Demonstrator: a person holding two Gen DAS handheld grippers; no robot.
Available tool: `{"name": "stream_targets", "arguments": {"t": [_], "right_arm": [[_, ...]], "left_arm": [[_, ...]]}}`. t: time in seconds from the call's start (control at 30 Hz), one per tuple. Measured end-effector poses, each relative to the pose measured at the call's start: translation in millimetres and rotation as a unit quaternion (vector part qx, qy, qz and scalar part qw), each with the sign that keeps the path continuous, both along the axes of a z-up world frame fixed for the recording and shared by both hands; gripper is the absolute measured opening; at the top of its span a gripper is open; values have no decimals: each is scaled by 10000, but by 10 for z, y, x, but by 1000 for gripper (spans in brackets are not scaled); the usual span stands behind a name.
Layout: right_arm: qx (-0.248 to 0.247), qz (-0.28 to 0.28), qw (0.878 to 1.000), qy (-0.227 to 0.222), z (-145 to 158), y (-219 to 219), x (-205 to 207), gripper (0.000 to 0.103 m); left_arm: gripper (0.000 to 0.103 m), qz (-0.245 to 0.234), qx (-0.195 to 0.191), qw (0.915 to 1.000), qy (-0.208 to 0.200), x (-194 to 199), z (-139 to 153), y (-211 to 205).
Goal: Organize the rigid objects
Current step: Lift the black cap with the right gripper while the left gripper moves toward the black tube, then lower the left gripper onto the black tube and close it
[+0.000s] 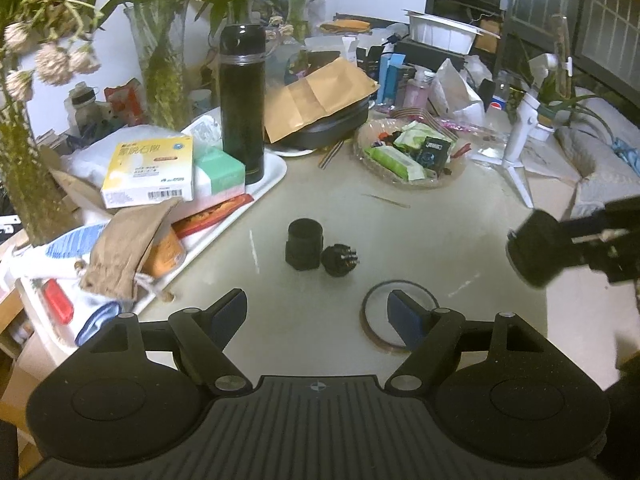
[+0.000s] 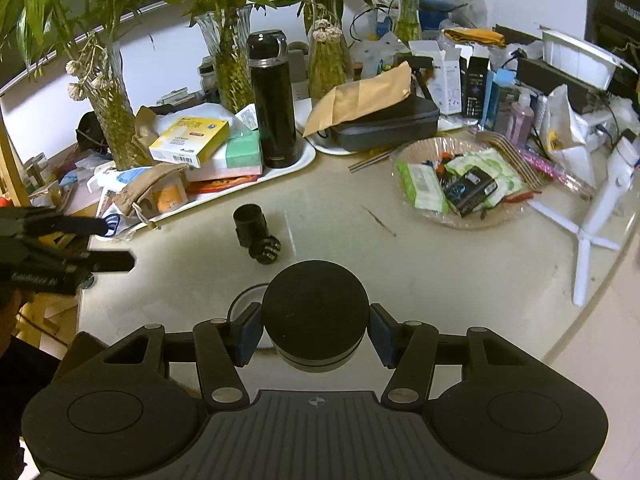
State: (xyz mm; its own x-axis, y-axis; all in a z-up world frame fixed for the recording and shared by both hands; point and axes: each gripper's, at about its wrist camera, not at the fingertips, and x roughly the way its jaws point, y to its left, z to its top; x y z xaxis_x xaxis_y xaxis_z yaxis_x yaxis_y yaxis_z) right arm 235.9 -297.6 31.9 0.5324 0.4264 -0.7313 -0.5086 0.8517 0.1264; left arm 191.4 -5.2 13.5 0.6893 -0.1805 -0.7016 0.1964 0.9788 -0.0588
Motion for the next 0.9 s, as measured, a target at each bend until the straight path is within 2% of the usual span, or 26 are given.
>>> {"name": "stream_targets", "arguments": {"t": [0.43,0.9], "right_arm": [[140,-257,9992,274,-188,-121,-59,59],[250,-392,9983,349,-250,-234,-56,59]], "left_arm": [[77,-138,168,9998,35,398,-197,-26],[76,-246,422,9988,106,940,-463,-74]]}}
